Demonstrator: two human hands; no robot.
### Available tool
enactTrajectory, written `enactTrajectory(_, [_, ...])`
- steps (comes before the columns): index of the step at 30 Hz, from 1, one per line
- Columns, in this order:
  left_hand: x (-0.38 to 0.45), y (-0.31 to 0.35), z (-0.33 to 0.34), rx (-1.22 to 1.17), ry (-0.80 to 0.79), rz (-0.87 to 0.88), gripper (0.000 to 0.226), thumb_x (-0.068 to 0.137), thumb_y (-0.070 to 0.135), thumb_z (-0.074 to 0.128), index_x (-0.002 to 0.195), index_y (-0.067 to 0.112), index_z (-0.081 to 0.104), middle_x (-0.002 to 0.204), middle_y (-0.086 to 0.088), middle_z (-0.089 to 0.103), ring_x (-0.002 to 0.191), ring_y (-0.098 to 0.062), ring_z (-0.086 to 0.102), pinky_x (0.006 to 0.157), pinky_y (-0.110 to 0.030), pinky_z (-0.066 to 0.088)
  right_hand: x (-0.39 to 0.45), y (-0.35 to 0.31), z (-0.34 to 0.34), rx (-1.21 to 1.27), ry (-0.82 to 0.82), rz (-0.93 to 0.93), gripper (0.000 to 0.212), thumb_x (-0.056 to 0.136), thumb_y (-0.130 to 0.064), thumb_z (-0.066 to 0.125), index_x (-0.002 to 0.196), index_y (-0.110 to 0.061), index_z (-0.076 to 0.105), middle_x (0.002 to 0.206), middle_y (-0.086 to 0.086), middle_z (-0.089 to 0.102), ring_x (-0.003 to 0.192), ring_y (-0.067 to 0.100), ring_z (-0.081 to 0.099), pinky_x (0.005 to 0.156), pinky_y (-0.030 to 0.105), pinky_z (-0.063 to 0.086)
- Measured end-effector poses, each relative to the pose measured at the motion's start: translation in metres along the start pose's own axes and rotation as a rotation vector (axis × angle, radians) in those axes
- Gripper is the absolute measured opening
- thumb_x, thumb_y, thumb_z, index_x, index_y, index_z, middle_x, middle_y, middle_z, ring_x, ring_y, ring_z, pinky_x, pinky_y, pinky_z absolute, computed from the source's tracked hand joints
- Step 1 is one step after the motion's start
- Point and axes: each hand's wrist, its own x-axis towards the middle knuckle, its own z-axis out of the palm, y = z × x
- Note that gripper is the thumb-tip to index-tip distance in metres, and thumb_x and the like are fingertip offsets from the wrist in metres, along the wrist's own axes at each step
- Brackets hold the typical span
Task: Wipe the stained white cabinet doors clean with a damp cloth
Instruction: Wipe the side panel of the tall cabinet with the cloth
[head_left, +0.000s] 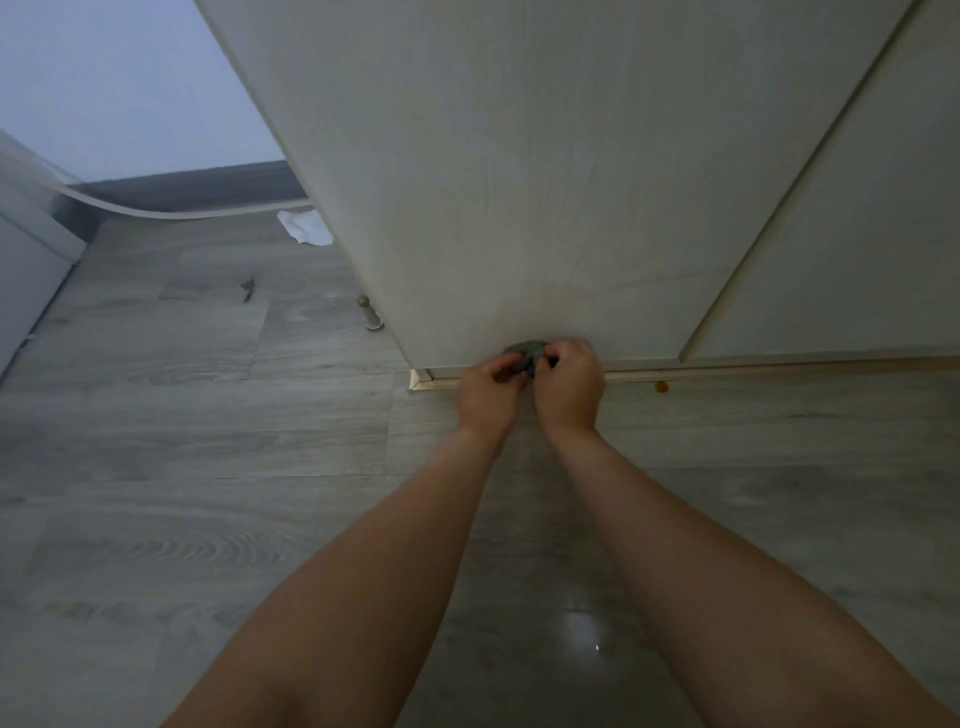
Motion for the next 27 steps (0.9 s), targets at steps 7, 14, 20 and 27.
enactTrajectory(7, [-0.017, 0.108, 0.01, -0.226, 0.147, 0.466, 0.019, 0.082, 0.003, 0.075, 0.099, 0.013, 0.077, 0.093, -0.005, 0.077, 0.089, -0.016, 0.073, 0.088, -0.036, 0.058, 0.035, -0.067, -0.08, 0.291, 0.502, -0.374, 0.004, 0.082, -0.003, 0.07, 0.084, -0.001, 0.07, 0.087, 0.011, 0.063, 0.074, 0.006, 0.053, 0.069, 0.012, 0.042])
enactTrajectory(14, [-0.007, 0.04, 0.048, 0.034, 0.15, 0.172, 0.016, 0.082, 0.003, 0.073, 0.096, 0.009, 0.08, 0.089, -0.003, 0.077, 0.082, -0.013, 0.071, 0.087, -0.038, 0.058, 0.019, 0.007, -0.043, 0.132, 0.24, -0.137, 0.009, 0.079, 0.005, 0.067, 0.073, -0.001, 0.063, 0.082, 0.015, 0.059, 0.068, 0.026, 0.057, 0.061, 0.018, 0.028])
enactTrajectory(20, [-0.011, 0.031, 0.049, 0.147, 0.118, 0.233, 0.018, 0.085, 0.007, 0.071, 0.102, 0.009, 0.078, 0.095, -0.005, 0.077, 0.085, -0.013, 0.071, 0.085, -0.039, 0.058, 0.019, 0.013, -0.049, 0.074, 0.135, -0.089, 0.006, 0.08, 0.001, 0.066, 0.085, -0.003, 0.067, 0.09, 0.013, 0.063, 0.077, 0.026, 0.061, 0.066, 0.023, 0.038])
enactTrajectory(27, [-0.031, 0.108, 0.079, -0.145, 0.268, 0.517, 0.016, 0.085, 0.007, 0.072, 0.098, 0.014, 0.077, 0.094, -0.001, 0.076, 0.085, -0.006, 0.071, 0.082, -0.024, 0.056, 0.061, -0.027, -0.106, 0.228, 0.528, -0.39, 0.005, 0.079, 0.003, 0.066, 0.083, 0.002, 0.067, 0.085, 0.015, 0.061, 0.074, 0.019, 0.059, 0.066, 0.022, 0.047])
